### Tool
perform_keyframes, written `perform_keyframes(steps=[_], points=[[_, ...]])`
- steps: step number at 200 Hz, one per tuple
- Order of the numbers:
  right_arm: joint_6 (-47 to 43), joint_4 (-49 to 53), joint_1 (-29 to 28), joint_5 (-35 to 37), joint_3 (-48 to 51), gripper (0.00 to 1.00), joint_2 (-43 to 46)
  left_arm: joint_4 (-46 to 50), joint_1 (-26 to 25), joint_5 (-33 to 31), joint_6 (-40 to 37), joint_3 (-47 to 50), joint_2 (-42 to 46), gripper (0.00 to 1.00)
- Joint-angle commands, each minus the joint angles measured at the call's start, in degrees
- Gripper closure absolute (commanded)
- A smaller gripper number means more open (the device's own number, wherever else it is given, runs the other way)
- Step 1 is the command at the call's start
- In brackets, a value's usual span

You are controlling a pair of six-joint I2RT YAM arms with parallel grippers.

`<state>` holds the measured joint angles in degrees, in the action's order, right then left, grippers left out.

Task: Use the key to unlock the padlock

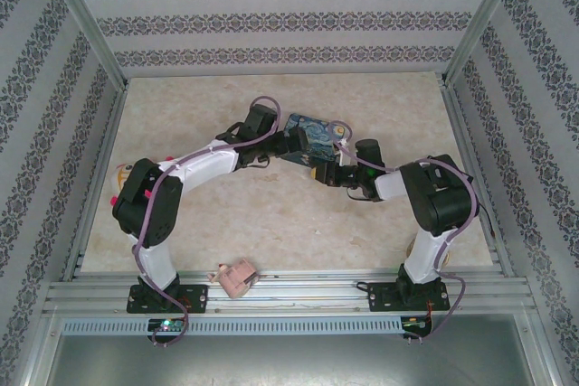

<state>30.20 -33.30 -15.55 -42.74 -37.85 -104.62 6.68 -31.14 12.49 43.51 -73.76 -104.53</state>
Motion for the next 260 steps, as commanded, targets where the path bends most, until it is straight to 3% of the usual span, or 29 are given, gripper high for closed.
perform_keyframes(steps=[1,37,68,173,260], points=[[5.1,0.8,-1.0,5.8,1.3,1.0,0.6,3.1,-0.3,-11.4,-10.5,-5.7,-2.0,0.01],[8.7,0.2,-2.5,9.6,1.3,1.0,1.2,11.5,-0.3,-15.7,-15.9,-15.2,-10.7,0.01],[11.3,-0.3,-3.4,12.5,1.5,1.0,2.0,11.4,-0.4,-17.1,-16.0,-15.0,-12.8,0.01],[12.6,5.1,-2.7,19.2,1.6,1.0,7.4,9.8,-3.0,-16.1,-14.3,-6.4,-9.6,0.57],[4.5,23.0,-1.5,28.2,-3.9,1.0,13.0,4.1,-8.5,-14.2,-4.1,4.1,-2.0,0.68]])
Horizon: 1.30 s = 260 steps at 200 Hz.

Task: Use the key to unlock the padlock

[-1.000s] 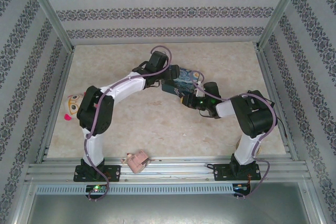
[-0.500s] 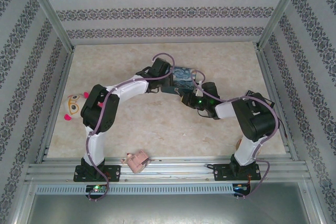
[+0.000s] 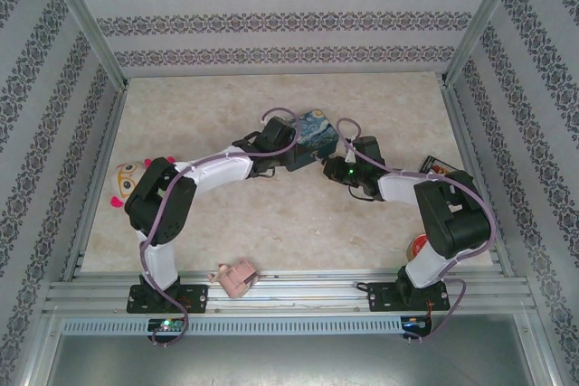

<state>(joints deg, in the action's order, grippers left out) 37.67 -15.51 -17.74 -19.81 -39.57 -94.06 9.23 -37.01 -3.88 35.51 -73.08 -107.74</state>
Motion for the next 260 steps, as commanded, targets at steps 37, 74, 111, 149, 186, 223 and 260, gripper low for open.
perform_keyframes(steps=[37,74,111,149,186,223,260], points=[[-2.6,6.7,-0.4,7.4,-1.7,1.0,4.6,-1.8,-3.1,2.7,7.4,6.7,3.3,0.68],[-0.3,8.3,-4.9,14.0,-1.4,1.0,5.7,-2.7,-3.1,3.9,8.1,6.3,2.7,0.67],[3.3,9.8,-10.4,23.1,-1.4,1.0,6.6,-2.8,-3.1,4.5,8.3,6.2,2.8,0.67],[7.5,9.9,-12.9,28.8,-1.6,1.0,5.6,-3.0,-3.1,5.4,8.6,6.7,2.8,0.67],[9.4,14.5,-15.2,35.0,-5.5,1.0,2.1,-3.0,-3.1,6.6,8.6,6.6,2.8,0.67],[9.2,19.8,-17.7,40.8,-10.7,1.0,-1.6,-2.7,-3.1,7.4,8.4,6.2,2.7,0.68],[8.2,26.5,-19.3,45.8,-16.5,1.0,-5.2,-2.9,-3.1,8.3,8.4,6.0,2.3,0.68]])
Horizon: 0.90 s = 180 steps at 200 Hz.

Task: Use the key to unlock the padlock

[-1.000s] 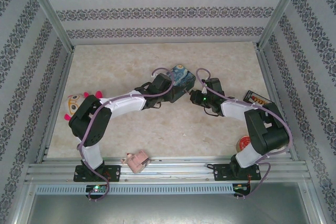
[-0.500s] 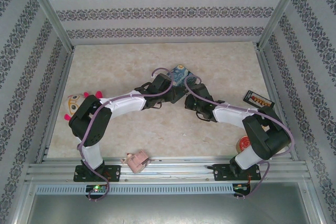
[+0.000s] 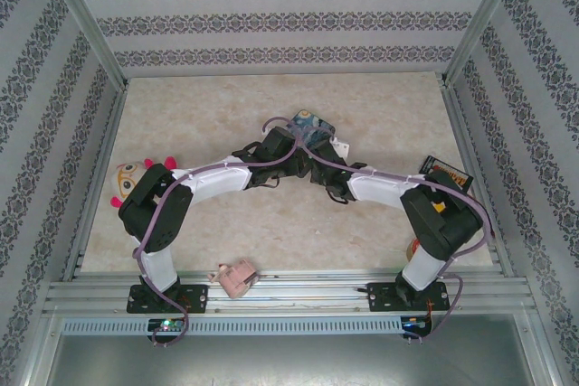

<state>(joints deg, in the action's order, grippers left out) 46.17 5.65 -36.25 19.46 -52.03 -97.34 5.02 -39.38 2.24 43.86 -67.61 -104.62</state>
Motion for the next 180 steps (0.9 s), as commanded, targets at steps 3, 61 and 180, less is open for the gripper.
perform_keyframes(steps=[3,61,180], points=[[-0.3,5.9,-0.8,6.9,-4.5,1.0,-2.3,1.4,-0.7,2.2,0.0,0.6,-0.8,0.69],[-3.2,5.6,1.7,7.4,-9.6,1.0,-6.7,1.5,-0.4,2.2,-0.1,1.2,0.1,0.7],[-18.1,-13.1,7.0,-9.7,-3.6,1.0,-7.0,2.6,1.9,-7.3,-0.5,3.8,9.3,0.2]])
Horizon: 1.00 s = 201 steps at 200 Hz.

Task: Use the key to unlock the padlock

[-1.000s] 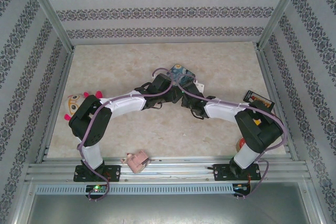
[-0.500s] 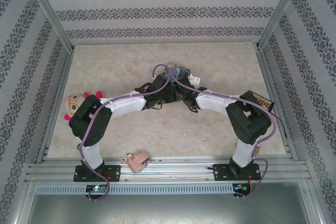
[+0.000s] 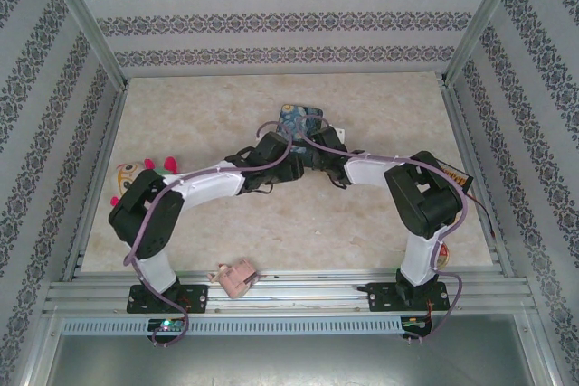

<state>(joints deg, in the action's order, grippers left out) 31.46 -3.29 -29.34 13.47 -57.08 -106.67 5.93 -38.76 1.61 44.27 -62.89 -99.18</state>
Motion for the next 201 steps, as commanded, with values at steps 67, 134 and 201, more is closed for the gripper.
perform_keyframes(steps=[67,134,201], points=[[-0.9,-3.3,0.8,-2.3,0.3,1.0,0.8,10.3,5.0,-9.9,-13.4,-16.0,-11.0,0.01],[-1.4,-9.9,7.5,-17.2,2.2,1.0,0.1,11.9,6.7,-8.7,-17.2,-14.4,-13.0,0.04],[-4.0,-10.3,10.1,-23.9,4.9,1.0,1.5,7.2,8.3,-4.2,-23.8,-10.8,-12.1,0.4]])
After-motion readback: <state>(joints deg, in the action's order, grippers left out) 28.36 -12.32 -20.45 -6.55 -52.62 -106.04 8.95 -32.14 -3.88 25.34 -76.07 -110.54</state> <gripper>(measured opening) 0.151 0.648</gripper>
